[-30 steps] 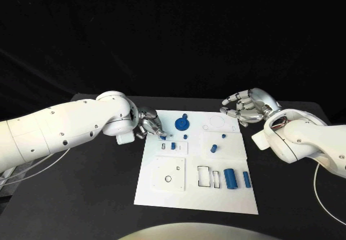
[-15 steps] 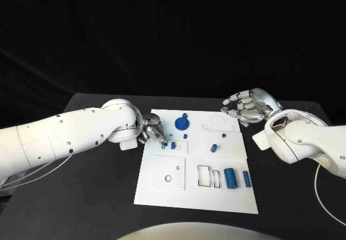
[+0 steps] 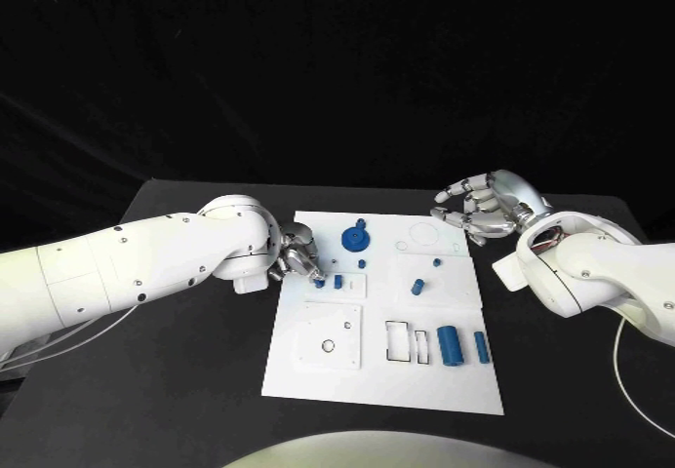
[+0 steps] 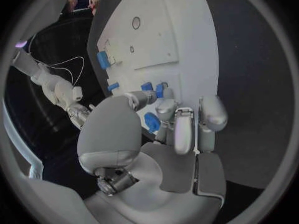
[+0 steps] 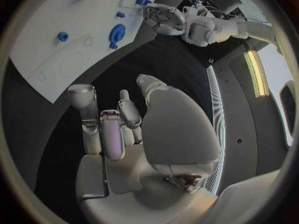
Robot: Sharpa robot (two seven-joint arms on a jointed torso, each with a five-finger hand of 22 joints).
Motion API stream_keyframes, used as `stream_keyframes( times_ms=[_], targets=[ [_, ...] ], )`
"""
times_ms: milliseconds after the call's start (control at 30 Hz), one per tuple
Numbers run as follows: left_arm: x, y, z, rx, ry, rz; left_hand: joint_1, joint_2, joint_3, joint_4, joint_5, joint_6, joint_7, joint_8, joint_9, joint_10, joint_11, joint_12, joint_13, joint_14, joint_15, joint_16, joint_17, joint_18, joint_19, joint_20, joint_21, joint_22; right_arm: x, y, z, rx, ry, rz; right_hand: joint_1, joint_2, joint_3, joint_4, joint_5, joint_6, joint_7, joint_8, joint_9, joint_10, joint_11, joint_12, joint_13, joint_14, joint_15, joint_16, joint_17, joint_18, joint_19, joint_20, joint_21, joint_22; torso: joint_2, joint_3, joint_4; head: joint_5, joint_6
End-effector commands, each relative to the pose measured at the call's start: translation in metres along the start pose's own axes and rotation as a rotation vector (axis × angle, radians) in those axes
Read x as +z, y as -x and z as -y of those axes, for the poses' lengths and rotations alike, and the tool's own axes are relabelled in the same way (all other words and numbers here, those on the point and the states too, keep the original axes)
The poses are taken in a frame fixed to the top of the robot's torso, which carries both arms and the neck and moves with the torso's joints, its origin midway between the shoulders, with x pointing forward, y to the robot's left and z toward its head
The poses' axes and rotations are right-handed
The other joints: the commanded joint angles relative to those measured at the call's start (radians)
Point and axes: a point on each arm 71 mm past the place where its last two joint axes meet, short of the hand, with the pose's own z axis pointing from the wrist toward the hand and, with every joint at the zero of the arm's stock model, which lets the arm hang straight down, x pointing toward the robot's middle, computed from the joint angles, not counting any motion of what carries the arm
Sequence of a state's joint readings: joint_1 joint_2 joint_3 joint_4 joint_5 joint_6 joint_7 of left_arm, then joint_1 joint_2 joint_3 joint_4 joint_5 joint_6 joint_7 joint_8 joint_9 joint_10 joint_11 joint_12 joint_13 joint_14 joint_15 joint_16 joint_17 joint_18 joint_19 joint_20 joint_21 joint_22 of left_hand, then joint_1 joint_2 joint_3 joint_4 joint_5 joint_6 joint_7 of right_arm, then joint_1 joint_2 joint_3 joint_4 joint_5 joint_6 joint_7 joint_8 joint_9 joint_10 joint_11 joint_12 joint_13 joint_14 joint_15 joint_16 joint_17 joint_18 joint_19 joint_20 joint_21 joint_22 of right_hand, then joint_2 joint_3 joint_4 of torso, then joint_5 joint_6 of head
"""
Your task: Assemble the parts on the task board
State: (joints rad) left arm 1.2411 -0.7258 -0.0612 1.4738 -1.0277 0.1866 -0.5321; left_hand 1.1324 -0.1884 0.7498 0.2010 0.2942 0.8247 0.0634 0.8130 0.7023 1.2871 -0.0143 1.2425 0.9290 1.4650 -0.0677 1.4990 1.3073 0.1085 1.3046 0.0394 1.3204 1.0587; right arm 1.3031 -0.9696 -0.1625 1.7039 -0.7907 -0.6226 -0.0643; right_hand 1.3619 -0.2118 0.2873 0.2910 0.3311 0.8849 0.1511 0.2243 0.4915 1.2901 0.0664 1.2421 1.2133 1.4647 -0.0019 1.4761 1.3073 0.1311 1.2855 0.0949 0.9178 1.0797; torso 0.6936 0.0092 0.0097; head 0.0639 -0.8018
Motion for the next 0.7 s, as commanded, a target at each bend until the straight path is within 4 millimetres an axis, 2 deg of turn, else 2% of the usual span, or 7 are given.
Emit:
stream_keyframes(
  times_ms=[33, 400, 700],
  targets=[
    [-0.0003, -0.0017, 0.0006, 0.035, 0.016, -0.009, -0.008, -0.001, 0.193, -0.187, 0.003, 0.008, -0.003, 0.004, 0.002, 0.007, -0.002, 0.007, 0.001, 0.068, -0.006, 0.006, 0.116, -0.005, 0.008, 0.000, 0.003, 0.001, -0.0002, -0.0006, -0.0010, -0.004, 0.015, -0.003, -0.008, -0.002, 0.003, -0.004, 0.002, -0.004, -0.002, 0.006, 0.001, 0.001, -0.002, 0.002, 0.000, 0.050, -0.007, -0.003, 0.042, 0.007, -0.004, 0.000, -0.001, 0.001, -0.001, -0.0003, 0.0007, 0.000, 0.000],
    [-0.0006, -0.0005, -0.0008, 0.039, 0.030, 0.014, -0.016, -0.003, 0.196, -0.192, 0.022, 0.011, -0.005, 0.009, 0.005, 0.011, -0.004, 0.009, 0.006, 0.068, -0.007, 0.006, 0.116, -0.005, 0.010, -0.002, 0.006, 0.006, -0.0003, -0.0005, -0.0011, -0.004, 0.015, -0.003, -0.008, -0.002, 0.003, -0.004, 0.002, -0.004, -0.002, 0.006, 0.001, 0.001, -0.002, 0.002, 0.000, 0.050, -0.007, -0.003, 0.042, 0.007, -0.004, 0.000, -0.001, 0.001, 0.000, -0.0003, 0.0003, 0.002, 0.000],
    [-0.0008, 0.0000, -0.0014, 0.039, 0.035, 0.024, -0.017, -0.003, 0.197, -0.193, 0.025, 0.012, -0.005, 0.010, 0.005, 0.012, -0.004, 0.010, 0.007, 0.069, -0.007, 0.007, 0.116, -0.006, 0.011, -0.002, 0.007, 0.008, -0.0005, -0.0004, -0.0010, -0.004, 0.015, -0.003, -0.008, -0.004, 0.004, -0.004, 0.002, -0.004, -0.002, 0.009, 0.002, 0.000, -0.003, 0.001, -0.002, 0.050, -0.008, -0.005, 0.041, 0.007, -0.003, -0.001, -0.006, -0.002, 0.000, -0.0007, 0.0000, 0.001, -0.002]
  ],
)
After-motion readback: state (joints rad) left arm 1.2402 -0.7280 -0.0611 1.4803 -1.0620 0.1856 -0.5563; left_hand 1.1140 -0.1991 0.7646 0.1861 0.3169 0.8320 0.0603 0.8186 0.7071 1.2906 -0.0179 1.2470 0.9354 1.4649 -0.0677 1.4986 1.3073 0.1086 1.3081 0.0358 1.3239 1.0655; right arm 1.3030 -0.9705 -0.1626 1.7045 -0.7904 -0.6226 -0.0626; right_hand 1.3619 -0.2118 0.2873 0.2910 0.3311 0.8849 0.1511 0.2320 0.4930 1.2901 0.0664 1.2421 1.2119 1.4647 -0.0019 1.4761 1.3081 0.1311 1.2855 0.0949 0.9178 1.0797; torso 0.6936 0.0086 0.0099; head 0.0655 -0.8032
